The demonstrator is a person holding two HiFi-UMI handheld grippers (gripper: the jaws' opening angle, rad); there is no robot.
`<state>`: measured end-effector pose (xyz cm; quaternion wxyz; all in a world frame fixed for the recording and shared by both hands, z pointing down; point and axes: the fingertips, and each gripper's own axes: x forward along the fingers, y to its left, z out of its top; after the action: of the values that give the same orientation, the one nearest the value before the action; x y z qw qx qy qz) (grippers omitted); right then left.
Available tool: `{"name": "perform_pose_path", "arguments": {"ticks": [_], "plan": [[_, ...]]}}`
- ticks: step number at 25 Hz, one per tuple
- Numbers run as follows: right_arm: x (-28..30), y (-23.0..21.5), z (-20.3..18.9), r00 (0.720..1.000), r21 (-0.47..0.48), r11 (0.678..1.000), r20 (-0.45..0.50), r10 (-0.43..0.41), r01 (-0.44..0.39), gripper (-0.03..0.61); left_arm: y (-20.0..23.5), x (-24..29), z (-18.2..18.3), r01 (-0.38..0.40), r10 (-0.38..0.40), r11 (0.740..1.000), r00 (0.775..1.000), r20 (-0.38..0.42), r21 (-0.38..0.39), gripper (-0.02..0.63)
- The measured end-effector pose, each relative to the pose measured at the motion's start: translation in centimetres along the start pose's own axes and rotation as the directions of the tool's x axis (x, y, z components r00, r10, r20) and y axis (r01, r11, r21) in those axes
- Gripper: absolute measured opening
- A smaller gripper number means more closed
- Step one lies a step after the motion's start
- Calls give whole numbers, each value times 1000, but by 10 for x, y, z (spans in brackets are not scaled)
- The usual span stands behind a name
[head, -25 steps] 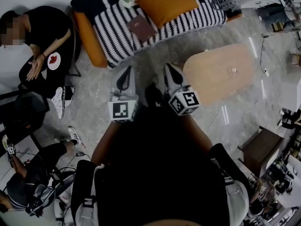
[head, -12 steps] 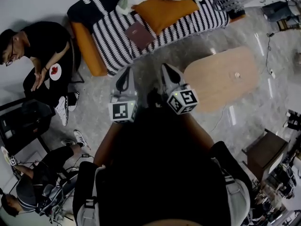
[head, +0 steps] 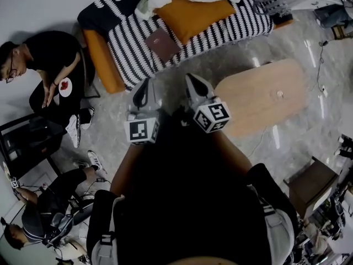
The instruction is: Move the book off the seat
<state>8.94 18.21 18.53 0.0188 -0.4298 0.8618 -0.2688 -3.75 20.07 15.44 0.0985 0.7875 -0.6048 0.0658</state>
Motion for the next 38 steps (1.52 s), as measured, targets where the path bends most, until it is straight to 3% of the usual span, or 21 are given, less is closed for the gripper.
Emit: {"name": "perform_pose_path", "arguments": {"ticks": [10, 16, 22, 38], "plan": [[26, -30, -8, 1000, 62, 998, -25, -15, 16, 8, 24, 17, -7, -55, 55, 998, 998, -24, 8, 6], [56, -39, -26, 998, 108, 992, -33, -56, 59, 8, 59, 39, -21, -42, 42, 999, 998, -36, -17, 6], [72, -71, -19, 995, 143, 985, -46, -94, 99, 8, 59, 79, -19, -18, 16, 999, 998, -61, -35, 6], [146, -105, -93, 982, 214, 963, -130, -135, 161, 8, 95, 125, -81, 30, -46, 993, 989, -138, -114, 6]]}}
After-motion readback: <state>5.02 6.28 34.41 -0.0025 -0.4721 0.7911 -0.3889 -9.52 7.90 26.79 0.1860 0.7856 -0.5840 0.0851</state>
